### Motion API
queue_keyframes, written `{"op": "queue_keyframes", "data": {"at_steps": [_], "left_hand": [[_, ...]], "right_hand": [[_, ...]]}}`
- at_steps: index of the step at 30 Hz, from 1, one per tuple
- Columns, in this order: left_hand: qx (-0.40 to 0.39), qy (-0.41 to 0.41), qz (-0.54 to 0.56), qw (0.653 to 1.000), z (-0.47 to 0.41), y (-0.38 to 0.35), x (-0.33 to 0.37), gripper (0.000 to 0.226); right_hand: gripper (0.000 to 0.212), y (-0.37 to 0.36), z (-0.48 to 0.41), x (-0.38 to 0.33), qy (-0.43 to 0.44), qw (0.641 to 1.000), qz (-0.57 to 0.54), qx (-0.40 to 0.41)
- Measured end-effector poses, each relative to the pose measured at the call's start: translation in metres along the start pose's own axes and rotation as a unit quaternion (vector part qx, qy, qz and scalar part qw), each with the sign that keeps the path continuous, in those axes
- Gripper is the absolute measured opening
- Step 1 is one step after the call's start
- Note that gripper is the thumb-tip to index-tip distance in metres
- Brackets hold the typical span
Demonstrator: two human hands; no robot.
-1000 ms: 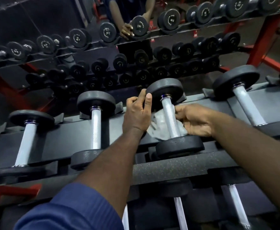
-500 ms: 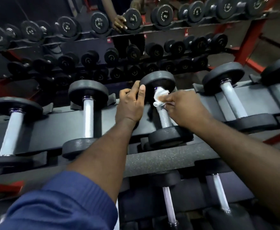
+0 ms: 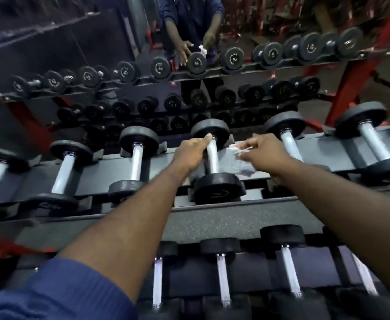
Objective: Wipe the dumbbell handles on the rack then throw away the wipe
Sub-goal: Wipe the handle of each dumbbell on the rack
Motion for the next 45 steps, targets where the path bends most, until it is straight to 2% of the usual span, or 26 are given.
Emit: {"op": "queue_keyframes", "data": {"at_steps": [2,4,6,8,11,13,15,20,25,28,30,32,35,37,39,40,41,42,43,45], "left_hand": [[-0.004,-0.019,-0.039,0.999,0.02,-0.018,0.03,0.058],[0.006,-0.03,-0.073,0.997,0.031,-0.044,0.055,0.051],[0.02,-0.039,-0.099,0.994,0.037,-0.075,0.077,0.048],[0.025,-0.041,-0.105,0.993,0.038,-0.103,0.085,0.056],[0.026,-0.033,-0.121,0.992,0.042,-0.148,0.083,0.062],[0.015,-0.031,-0.132,0.991,0.046,-0.172,0.08,0.052],[0.012,-0.032,-0.132,0.991,0.05,-0.191,0.077,0.037],[0.014,-0.02,-0.108,0.994,0.049,-0.207,0.074,0.027],[0.055,-0.008,-0.079,0.995,0.016,-0.202,0.053,0.038],[0.06,-0.023,-0.065,0.996,-0.008,-0.205,0.042,0.048],[0.062,-0.034,-0.069,0.995,-0.023,-0.205,0.039,0.052],[0.066,-0.046,-0.079,0.994,-0.043,-0.205,0.038,0.056],[0.067,-0.105,-0.053,0.991,-0.069,-0.212,0.043,0.053],[0.078,-0.119,-0.037,0.989,-0.083,-0.217,0.039,0.05],[0.105,-0.121,-0.049,0.986,-0.09,-0.22,0.035,0.052],[0.116,-0.124,-0.056,0.984,-0.092,-0.221,0.034,0.054],[0.122,-0.128,-0.057,0.983,-0.092,-0.221,0.033,0.057],[0.124,-0.131,-0.052,0.982,-0.092,-0.221,0.033,0.059],[0.129,-0.135,-0.046,0.981,-0.091,-0.22,0.033,0.06],[0.129,-0.14,-0.043,0.981,-0.09,-0.218,0.034,0.063]], "right_hand": [[0.013,0.022,0.006,0.019,-0.022,0.989,-0.14,-0.031],[0.012,0.047,0.006,0.036,-0.019,0.974,-0.221,-0.041],[0.011,0.073,0.007,0.051,0.0,0.967,-0.249,-0.047],[0.011,0.094,0.004,0.07,0.018,0.96,-0.277,-0.032],[0.012,0.135,-0.006,0.115,0.023,0.958,-0.285,0.028],[0.012,0.156,-0.012,0.131,0.022,0.957,-0.281,0.07],[0.014,0.17,-0.016,0.137,0.042,0.965,-0.242,0.095],[0.016,0.181,-0.022,0.139,0.095,0.982,-0.129,0.105],[0.017,0.166,-0.041,0.148,0.105,0.985,-0.086,0.105],[0.02,0.158,-0.056,0.142,0.123,0.981,-0.054,0.137],[0.022,0.147,-0.07,0.131,0.151,0.978,-0.031,0.143],[0.025,0.128,-0.088,0.121,0.212,0.969,0.039,0.121],[0.028,0.098,-0.1,0.115,0.347,0.908,0.218,0.092],[0.026,0.088,-0.104,0.113,0.39,0.867,0.301,0.078],[0.028,0.067,-0.099,0.105,0.439,0.808,0.394,0.018],[0.034,0.058,-0.096,0.103,0.453,0.78,0.432,-0.011],[0.043,0.054,-0.094,0.103,0.463,0.767,0.444,-0.018],[0.051,0.056,-0.094,0.102,0.458,0.78,0.426,-0.01],[0.054,0.06,-0.094,0.104,0.443,0.809,0.386,0.0],[0.048,0.075,-0.091,0.114,0.403,0.872,0.275,0.037]]}}
Point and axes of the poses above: each hand's wrist, its own z-axis away from the middle knuckle, its own y-axis out of the back of the hand, x = y × z, the point moved 7 cm from there along -z, towards the middle knuckle, and after that the axes turned 6 degrees about z, right-handed, at the moved point
